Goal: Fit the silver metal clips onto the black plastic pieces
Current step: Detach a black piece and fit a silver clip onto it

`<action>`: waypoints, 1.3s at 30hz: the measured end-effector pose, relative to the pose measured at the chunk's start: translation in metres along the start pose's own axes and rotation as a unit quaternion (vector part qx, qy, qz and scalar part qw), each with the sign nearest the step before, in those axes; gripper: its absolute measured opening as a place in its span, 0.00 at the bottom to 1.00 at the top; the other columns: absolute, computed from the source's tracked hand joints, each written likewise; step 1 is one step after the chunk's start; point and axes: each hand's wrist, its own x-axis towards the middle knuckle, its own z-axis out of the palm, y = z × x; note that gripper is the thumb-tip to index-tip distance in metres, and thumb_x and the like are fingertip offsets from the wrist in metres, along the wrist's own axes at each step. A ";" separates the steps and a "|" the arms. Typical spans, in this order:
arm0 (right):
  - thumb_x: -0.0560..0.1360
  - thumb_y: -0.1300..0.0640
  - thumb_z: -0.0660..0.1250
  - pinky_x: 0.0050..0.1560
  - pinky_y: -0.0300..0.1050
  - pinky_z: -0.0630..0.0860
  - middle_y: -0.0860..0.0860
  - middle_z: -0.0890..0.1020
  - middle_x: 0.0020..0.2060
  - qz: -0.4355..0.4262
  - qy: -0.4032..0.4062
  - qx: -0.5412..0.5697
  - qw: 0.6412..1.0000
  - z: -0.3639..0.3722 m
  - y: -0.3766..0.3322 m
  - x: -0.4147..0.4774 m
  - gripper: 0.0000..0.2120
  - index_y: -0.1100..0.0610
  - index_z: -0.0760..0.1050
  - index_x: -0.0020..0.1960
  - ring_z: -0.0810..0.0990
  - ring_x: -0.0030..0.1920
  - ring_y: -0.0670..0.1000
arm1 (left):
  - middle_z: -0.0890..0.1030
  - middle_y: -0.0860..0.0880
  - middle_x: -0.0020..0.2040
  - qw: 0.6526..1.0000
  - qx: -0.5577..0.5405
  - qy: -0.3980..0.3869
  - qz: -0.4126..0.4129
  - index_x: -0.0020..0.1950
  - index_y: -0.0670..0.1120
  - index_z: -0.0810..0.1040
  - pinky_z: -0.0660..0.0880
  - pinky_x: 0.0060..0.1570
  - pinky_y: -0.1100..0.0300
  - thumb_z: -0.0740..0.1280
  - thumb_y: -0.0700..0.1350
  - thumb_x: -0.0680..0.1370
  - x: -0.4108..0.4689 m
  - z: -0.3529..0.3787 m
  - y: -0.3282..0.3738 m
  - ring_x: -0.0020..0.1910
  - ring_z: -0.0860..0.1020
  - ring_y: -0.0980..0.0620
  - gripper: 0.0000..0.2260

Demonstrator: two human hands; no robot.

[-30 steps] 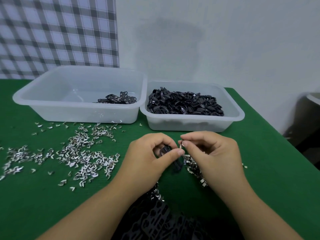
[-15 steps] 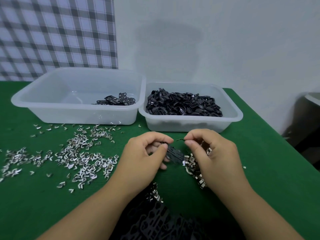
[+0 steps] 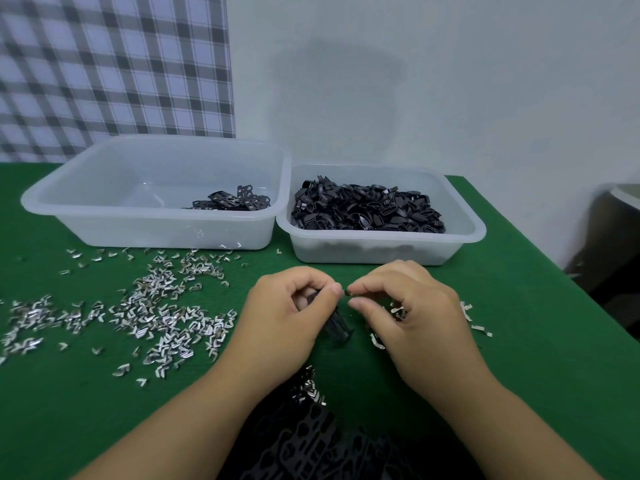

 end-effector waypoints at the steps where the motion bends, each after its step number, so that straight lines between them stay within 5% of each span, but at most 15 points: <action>1: 0.68 0.63 0.73 0.45 0.42 0.72 0.46 0.80 0.38 -0.007 0.005 -0.006 1.000 0.000 0.000 0.000 0.05 0.56 0.80 0.42 0.76 0.42 0.49 | 0.74 0.52 0.27 1.000 -0.012 -0.003 -0.007 0.37 0.49 0.81 0.65 0.27 0.69 0.70 0.44 0.74 0.000 0.000 0.001 0.26 0.68 0.57 0.05; 11: 0.69 0.62 0.72 0.46 0.35 0.70 0.43 0.79 0.37 0.029 0.074 -0.024 0.997 -0.003 0.002 0.000 0.05 0.54 0.80 0.41 0.76 0.42 0.47 | 0.83 0.41 0.37 0.984 -0.164 0.015 -0.063 0.55 0.50 0.79 0.78 0.36 0.67 0.67 0.31 0.75 0.002 0.001 0.001 0.37 0.85 0.51 0.16; 18: 0.69 0.62 0.73 0.44 0.40 0.70 0.47 0.80 0.36 0.019 0.061 -0.061 0.996 0.001 -0.002 0.000 0.03 0.56 0.81 0.40 0.75 0.41 0.50 | 0.85 0.43 0.34 0.979 -0.187 0.016 -0.082 0.44 0.42 0.81 0.79 0.35 0.67 0.69 0.31 0.73 0.001 0.002 0.001 0.36 0.85 0.51 0.07; 26: 0.69 0.63 0.73 0.43 0.40 0.69 0.48 0.79 0.35 0.009 0.061 -0.083 0.995 0.005 -0.003 0.001 0.03 0.57 0.80 0.39 0.75 0.40 0.51 | 0.85 0.42 0.36 0.978 -0.193 -0.004 -0.083 0.43 0.41 0.81 0.79 0.35 0.66 0.69 0.32 0.73 0.000 0.002 0.002 0.37 0.85 0.49 0.05; 39: 0.68 0.63 0.73 0.45 0.37 0.70 0.45 0.78 0.38 0.042 0.060 0.026 0.997 0.009 -0.002 0.001 0.06 0.54 0.81 0.40 0.74 0.44 0.48 | 0.84 0.41 0.35 0.972 -0.212 -0.019 -0.102 0.40 0.42 0.82 0.79 0.35 0.66 0.69 0.32 0.73 -0.001 0.002 0.004 0.38 0.85 0.49 0.07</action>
